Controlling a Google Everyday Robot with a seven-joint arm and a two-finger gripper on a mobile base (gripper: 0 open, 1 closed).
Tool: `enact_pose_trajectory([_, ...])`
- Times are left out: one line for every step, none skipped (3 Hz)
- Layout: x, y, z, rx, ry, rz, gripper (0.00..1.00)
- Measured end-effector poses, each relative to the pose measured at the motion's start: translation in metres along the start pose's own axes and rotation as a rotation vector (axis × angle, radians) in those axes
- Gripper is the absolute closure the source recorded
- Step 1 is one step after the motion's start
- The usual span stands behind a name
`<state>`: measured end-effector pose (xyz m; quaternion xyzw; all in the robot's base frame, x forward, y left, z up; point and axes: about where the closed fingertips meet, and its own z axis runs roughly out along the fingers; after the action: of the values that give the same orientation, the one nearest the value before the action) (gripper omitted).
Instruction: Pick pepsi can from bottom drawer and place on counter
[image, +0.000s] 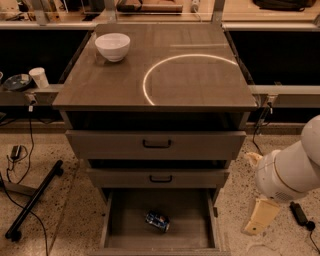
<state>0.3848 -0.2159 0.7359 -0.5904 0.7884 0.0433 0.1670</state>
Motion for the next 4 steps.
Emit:
enact_pose_trajectory([0.008, 0.010, 0.020, -0.037, 0.004, 0.016, 0.00])
enact_pose_trajectory([0.016, 0.020, 0.037, -0.077, 0.013, 0.034, 0.00])
enact_pose_trajectory([0.026, 0.032, 0.054, -0.118, 0.017, 0.058, 0.00])
enact_pose_trajectory([0.041, 0.054, 0.081, -0.130, 0.032, 0.086, 0.00])
